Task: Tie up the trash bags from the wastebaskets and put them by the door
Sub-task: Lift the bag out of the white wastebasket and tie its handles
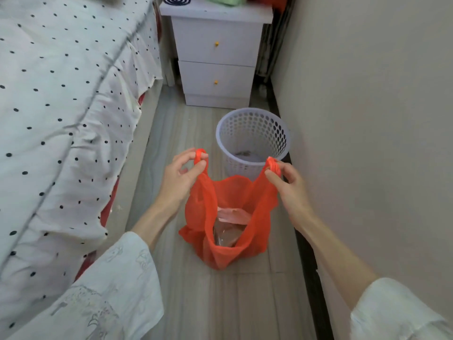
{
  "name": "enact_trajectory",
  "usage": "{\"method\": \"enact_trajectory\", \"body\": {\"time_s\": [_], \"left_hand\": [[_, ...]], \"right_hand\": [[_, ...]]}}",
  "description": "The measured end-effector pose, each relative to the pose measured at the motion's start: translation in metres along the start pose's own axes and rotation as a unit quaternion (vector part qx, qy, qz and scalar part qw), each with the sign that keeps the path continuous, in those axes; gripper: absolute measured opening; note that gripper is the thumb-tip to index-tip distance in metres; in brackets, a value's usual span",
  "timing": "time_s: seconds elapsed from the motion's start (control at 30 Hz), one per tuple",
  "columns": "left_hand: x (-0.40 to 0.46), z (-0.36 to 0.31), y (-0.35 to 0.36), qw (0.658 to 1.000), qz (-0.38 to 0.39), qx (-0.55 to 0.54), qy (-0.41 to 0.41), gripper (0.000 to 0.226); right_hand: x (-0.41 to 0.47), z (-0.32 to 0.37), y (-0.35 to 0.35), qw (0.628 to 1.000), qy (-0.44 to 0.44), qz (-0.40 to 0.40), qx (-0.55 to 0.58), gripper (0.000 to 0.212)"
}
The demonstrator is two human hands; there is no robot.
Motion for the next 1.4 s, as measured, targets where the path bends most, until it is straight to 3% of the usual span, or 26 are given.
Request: {"method": "enact_trajectory", "body": {"time_s": [0.13, 0.2, 0.3, 0.43, 0.5, 0.57, 0.7, 0.77, 0.87, 0.9, 0.97, 1.07, 1.13, 1.2, 1.3, 1.4], "left_hand": [[0.011, 0.013, 0.021, 0.995, 0.017, -0.086, 0.054, 0.041], [0.009, 0.028, 0.032, 0.991, 0.03, -0.075, 0.104, 0.062], [0.003, 0.052, 0.041, 0.985, 0.032, -0.058, 0.158, 0.077], [-0.001, 0.076, 0.028, 0.985, -0.04, -0.069, 0.153, 0.056], [-0.008, 0.082, 0.024, 0.989, -0.055, -0.024, 0.134, 0.061], [-0.013, 0.094, 0.026, 0.994, -0.021, 0.02, 0.103, 0.078], [-0.007, 0.129, 0.027, 0.987, 0.028, 0.141, 0.073, 0.098], [0.001, 0.142, 0.025, 0.985, 0.044, 0.152, 0.062, 0.091], [-0.006, 0.148, 0.038, 0.988, 0.11, 0.104, 0.043, 0.055], [-0.008, 0.149, 0.044, 0.988, 0.12, 0.093, 0.043, 0.037], [-0.008, 0.151, 0.045, 0.989, 0.088, 0.107, 0.059, 0.006], [-0.003, 0.147, 0.038, 0.99, 0.013, 0.097, 0.105, 0.026], [0.0, 0.15, 0.024, 0.997, -0.044, 0.016, 0.06, 0.028], [0.004, 0.163, 0.008, 0.991, -0.09, -0.094, -0.008, 0.029], [0.002, 0.174, -0.004, 0.976, -0.123, -0.173, -0.043, 0.029], [-0.002, 0.179, -0.002, 0.981, -0.119, -0.151, -0.037, 0.03]], "right_hand": [[0.019, -0.008, 0.016, 0.995, -0.093, 0.004, 0.023, 0.04], [0.026, -0.017, 0.028, 0.991, -0.129, 0.017, 0.029, 0.06], [0.033, -0.031, 0.044, 0.984, -0.176, 0.029, 0.011, 0.072], [0.027, -0.047, 0.045, 0.977, -0.209, -0.016, 0.04, 0.063], [0.021, -0.062, 0.038, 0.983, -0.167, -0.064, 0.044, 0.047], [0.016, -0.076, 0.04, 0.989, -0.131, -0.051, 0.04, 0.051], [0.02, -0.091, 0.053, 0.969, -0.184, -0.01, -0.165, 0.086], [0.028, -0.103, 0.05, 0.936, -0.193, -0.008, -0.295, 0.073], [0.031, -0.119, 0.052, 0.886, -0.213, 0.017, -0.412, 0.029], [0.029, -0.119, 0.051, 0.887, -0.223, 0.013, -0.404, 0.027], [0.027, -0.12, 0.044, 0.936, -0.197, -0.007, -0.292, 0.027], [0.027, -0.137, 0.036, 0.996, -0.05, 0.001, -0.068, 0.046], [0.027, -0.145, 0.029, 1.0, 0.008, -0.004, -0.022, 0.071], [0.026, -0.151, 0.02, 0.998, 0.042, -0.043, 0.034, 0.08], [0.023, -0.155, 0.011, 0.99, 0.042, -0.111, 0.081, 0.058], [0.022, -0.159, 0.023, 0.983, 0.074, -0.102, 0.136, 0.048]]}}
Point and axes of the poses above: each hand's wrist, its own x-axis towards the middle knuckle, its own y-axis out of the palm, z = x × y, the point moved 10 cm from there along x, towards the middle knuckle, and after that the axes turned 11 degrees about -z, right-handed, at the moved point
